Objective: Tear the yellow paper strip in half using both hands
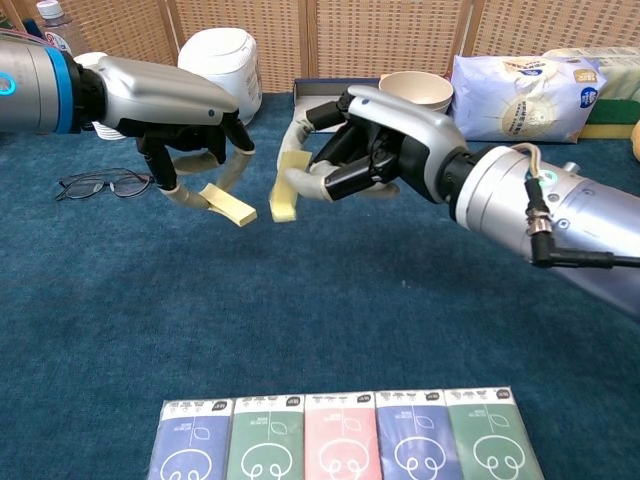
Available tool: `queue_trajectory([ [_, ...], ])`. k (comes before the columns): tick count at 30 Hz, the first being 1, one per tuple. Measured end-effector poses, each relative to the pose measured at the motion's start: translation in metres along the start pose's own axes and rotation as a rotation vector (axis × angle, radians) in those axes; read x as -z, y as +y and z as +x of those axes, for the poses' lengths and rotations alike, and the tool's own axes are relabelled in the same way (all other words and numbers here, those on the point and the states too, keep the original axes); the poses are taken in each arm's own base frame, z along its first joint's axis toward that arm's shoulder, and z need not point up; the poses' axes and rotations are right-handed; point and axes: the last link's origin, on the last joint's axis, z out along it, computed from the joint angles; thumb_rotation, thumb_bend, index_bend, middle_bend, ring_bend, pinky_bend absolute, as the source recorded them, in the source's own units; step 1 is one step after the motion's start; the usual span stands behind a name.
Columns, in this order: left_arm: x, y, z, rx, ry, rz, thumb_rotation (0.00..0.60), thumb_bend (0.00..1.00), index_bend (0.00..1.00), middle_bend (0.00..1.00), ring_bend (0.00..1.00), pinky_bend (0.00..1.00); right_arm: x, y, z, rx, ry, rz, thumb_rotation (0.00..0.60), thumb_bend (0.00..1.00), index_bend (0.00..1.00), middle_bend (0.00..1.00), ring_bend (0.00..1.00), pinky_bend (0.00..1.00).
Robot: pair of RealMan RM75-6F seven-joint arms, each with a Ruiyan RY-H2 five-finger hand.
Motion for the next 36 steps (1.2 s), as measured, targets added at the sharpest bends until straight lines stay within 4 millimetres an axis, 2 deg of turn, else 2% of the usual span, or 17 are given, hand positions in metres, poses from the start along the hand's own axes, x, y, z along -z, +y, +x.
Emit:
queue_trajectory([
  [7,0.004,-0.014,-0.003,-0.002,0.005,0.045,0.600,0.35,0.64,0.81,0.89,0.97,0.008,0.007,0.012,0.022,0.018,-0.019,0.600,0.48,0.81,1.00,1.00,1.00],
  [10,0.004,-0.019,-0.002,-0.001,0.015,0.060,0.600,0.35,0.64,0.81,0.89,0.97,0.012,0.011,0.019,0.034,0.026,-0.034,0.600,0.48,0.74,0.99,1.00,1.00],
  [13,0.004,-0.022,-0.001,-0.004,0.024,0.070,0.600,0.35,0.62,0.81,0.87,0.97,0.016,0.017,0.025,0.042,0.033,-0.052,0.600,0.48,0.59,0.92,1.00,0.99],
  [15,0.002,-0.023,0.000,-0.006,0.028,0.075,0.600,0.35,0.61,0.80,0.87,0.97,0.019,0.020,0.030,0.046,0.036,-0.064,0.600,0.49,0.42,0.84,0.96,0.94],
  [16,0.002,-0.023,0.000,-0.006,0.030,0.076,0.600,0.35,0.60,0.79,0.86,0.97,0.021,0.022,0.031,0.048,0.035,-0.070,0.600,0.49,0.37,0.81,0.94,0.91],
  [19,-0.002,-0.022,0.001,0.000,0.037,0.080,0.600,0.35,0.58,0.77,0.84,0.97,0.025,0.026,0.038,0.060,0.032,-0.087,0.600,0.49,0.18,0.67,0.83,0.83],
  [21,-0.005,-0.020,0.001,-0.002,0.040,0.079,0.600,0.35,0.56,0.75,0.82,0.96,0.029,0.030,0.045,0.074,0.033,-0.098,0.600,0.49,0.06,0.53,0.71,0.77],
  [23,-0.008,-0.018,0.002,-0.009,0.043,0.077,0.600,0.34,0.53,0.73,0.79,0.95,0.032,0.033,0.052,0.082,0.040,-0.108,0.600,0.49,0.01,0.43,0.60,0.72],
  [24,-0.011,-0.017,0.004,-0.010,0.045,0.078,0.600,0.34,0.52,0.70,0.77,0.93,0.034,0.034,0.056,0.082,0.048,-0.114,0.600,0.49,0.00,0.38,0.54,0.69],
  [27,-0.016,-0.015,0.007,-0.009,0.046,0.085,0.600,0.33,0.44,0.62,0.68,0.86,0.038,0.037,0.064,0.076,0.062,-0.119,0.600,0.49,0.00,0.32,0.45,0.63],
  [32,-0.021,-0.010,0.010,-0.020,0.042,0.094,0.600,0.29,0.31,0.42,0.45,0.63,0.044,0.040,0.074,0.063,0.084,-0.122,0.600,0.49,0.00,0.29,0.40,0.58],
  [36,-0.020,-0.006,0.012,-0.020,0.042,0.106,0.600,0.27,0.23,0.32,0.34,0.55,0.051,0.042,0.083,0.058,0.116,-0.118,0.600,0.49,0.00,0.26,0.37,0.57],
])
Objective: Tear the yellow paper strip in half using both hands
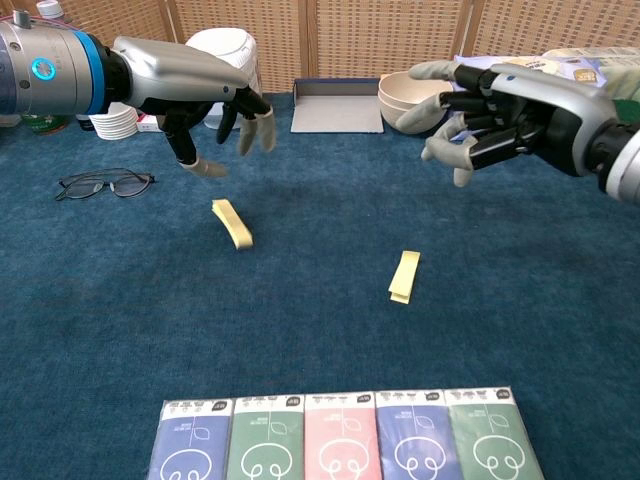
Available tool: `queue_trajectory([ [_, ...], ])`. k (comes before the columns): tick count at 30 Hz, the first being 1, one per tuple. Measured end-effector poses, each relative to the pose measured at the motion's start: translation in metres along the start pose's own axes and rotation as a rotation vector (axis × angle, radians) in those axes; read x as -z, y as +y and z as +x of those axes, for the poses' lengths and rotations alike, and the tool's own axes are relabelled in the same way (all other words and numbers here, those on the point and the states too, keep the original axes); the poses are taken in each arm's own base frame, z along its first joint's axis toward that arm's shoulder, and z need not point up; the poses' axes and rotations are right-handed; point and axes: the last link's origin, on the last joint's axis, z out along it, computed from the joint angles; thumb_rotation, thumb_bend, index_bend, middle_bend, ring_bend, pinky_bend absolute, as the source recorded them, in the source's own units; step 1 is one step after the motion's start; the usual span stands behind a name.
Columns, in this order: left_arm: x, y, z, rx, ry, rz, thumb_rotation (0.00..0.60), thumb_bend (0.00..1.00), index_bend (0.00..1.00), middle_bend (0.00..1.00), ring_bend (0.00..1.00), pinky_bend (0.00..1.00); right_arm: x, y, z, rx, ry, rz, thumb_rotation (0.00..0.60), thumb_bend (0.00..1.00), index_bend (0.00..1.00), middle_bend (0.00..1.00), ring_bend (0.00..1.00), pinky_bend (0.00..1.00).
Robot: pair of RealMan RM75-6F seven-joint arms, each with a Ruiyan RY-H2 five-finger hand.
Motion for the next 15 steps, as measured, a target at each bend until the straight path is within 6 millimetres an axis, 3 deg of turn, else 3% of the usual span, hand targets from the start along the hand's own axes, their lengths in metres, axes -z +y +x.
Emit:
queue_trajectory([
  [8,0.015,-0.008,0.009,0.021,0.040,0.038,0.600,0.27,0.22,0.30,0.33,0.54,0.009,0.001,0.014,0.003,0.055,0.005,0.600,0.49,0.01,0.26,0.34,0.55],
  [15,0.046,-0.024,0.013,0.139,0.093,0.105,0.600,0.27,0.22,0.30,0.32,0.51,0.015,0.002,0.024,0.000,0.102,-0.005,0.600,0.49,0.05,0.26,0.32,0.52],
])
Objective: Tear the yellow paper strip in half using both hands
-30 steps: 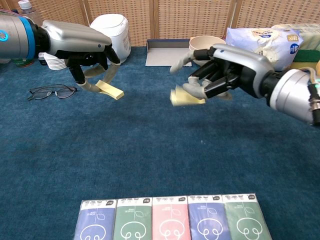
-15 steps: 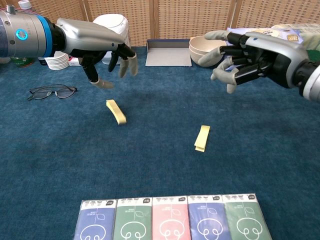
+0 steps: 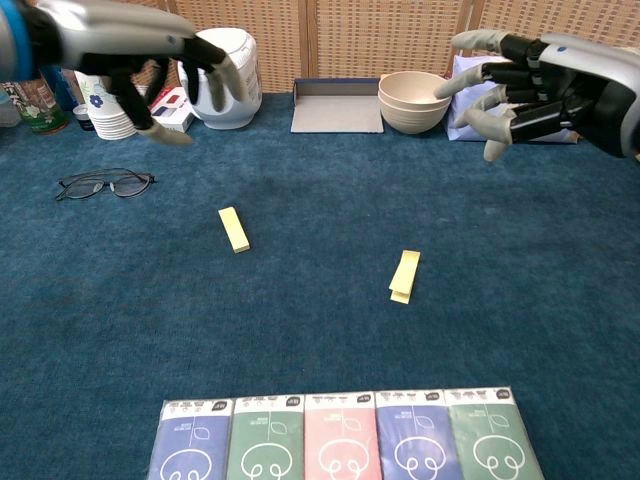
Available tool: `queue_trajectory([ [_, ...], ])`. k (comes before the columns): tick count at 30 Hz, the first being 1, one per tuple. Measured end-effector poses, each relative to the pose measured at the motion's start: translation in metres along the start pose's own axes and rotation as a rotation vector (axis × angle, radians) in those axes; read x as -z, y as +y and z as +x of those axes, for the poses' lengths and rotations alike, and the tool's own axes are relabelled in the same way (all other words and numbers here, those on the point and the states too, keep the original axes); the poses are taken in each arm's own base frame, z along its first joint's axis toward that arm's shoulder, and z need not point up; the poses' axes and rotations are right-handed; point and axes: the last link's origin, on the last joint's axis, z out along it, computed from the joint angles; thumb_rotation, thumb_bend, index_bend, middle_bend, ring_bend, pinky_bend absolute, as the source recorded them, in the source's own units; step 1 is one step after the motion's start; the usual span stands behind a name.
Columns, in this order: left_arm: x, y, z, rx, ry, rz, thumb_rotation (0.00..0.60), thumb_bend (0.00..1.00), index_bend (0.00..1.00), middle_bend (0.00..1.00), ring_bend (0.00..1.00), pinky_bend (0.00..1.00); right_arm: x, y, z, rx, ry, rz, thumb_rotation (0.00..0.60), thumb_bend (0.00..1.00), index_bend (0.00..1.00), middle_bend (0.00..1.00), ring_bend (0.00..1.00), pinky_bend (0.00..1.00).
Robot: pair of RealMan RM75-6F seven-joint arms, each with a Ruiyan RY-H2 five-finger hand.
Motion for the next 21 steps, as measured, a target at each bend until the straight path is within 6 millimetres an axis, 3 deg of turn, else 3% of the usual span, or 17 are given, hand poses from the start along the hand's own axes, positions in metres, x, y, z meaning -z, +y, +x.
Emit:
queue_trajectory([
  [7,0.037,-0.024,-0.002,0.057,0.035,0.069,0.600,0.26,0.22,0.30,0.31,0.49,0.007,0.003,0.012,0.042,0.037,-0.008,0.600,0.49,0.12,0.21,0.24,0.43],
  [11,0.064,-0.042,-0.010,0.089,0.061,0.140,0.600,0.26,0.22,0.30,0.31,0.47,0.020,0.012,0.024,0.101,0.082,-0.034,0.600,0.49,0.14,0.21,0.21,0.38],
  [15,0.106,-0.062,-0.023,0.129,0.125,0.233,0.600,0.26,0.22,0.30,0.30,0.45,0.034,0.019,0.033,0.192,0.120,-0.055,0.600,0.49,0.15,0.21,0.18,0.35],
  [21,0.169,-0.075,-0.047,0.161,0.201,0.354,0.600,0.26,0.22,0.30,0.30,0.45,0.058,0.028,0.043,0.390,0.178,-0.101,0.600,0.49,0.16,0.21,0.16,0.31],
])
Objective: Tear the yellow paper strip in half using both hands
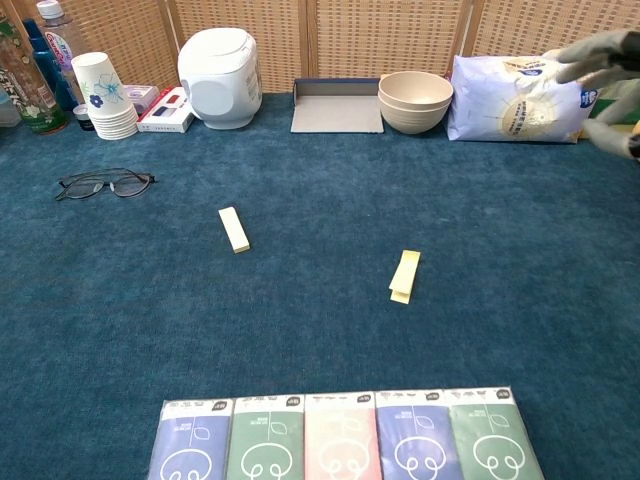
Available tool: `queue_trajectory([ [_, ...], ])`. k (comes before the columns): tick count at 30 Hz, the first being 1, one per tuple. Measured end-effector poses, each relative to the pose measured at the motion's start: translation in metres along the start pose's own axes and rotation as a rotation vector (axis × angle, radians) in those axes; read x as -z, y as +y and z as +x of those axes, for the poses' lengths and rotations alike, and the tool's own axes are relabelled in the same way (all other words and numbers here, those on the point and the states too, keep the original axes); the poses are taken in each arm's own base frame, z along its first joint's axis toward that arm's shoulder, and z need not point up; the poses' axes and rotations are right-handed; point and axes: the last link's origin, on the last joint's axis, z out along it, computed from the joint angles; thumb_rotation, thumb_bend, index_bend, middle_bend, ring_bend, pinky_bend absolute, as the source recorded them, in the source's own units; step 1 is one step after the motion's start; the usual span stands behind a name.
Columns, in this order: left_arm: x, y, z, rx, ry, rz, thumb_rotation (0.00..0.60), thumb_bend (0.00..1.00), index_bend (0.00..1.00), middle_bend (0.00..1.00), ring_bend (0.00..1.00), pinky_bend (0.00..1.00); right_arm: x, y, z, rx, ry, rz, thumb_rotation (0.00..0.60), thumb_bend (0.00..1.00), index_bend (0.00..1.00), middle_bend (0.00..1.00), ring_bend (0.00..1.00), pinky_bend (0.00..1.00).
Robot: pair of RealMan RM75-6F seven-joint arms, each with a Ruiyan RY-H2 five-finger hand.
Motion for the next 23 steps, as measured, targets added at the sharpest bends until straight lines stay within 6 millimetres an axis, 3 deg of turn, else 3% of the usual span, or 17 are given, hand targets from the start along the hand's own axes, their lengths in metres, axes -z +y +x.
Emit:
queue_trajectory([
  [6,0.059,-0.024,-0.008,0.006,0.069,0.112,0.600,0.26,0.22,0.30,0.30,0.44,0.039,0.014,0.016,0.157,0.072,-0.086,0.600,0.49,0.16,0.21,0.15,0.30],
  [15,0.129,-0.040,-0.018,0.017,0.126,0.240,0.600,0.26,0.22,0.30,0.30,0.44,0.094,0.018,0.032,0.248,0.085,-0.182,0.600,0.49,0.17,0.21,0.15,0.29],
  [18,0.138,-0.039,-0.020,0.033,0.137,0.262,0.600,0.26,0.22,0.30,0.30,0.44,0.102,0.016,0.037,0.261,0.095,-0.190,0.600,0.49,0.17,0.21,0.15,0.29],
  [23,0.136,-0.037,-0.022,0.049,0.139,0.253,0.600,0.26,0.22,0.30,0.30,0.44,0.105,0.015,0.038,0.259,0.101,-0.199,0.600,0.49,0.18,0.21,0.15,0.29],
])
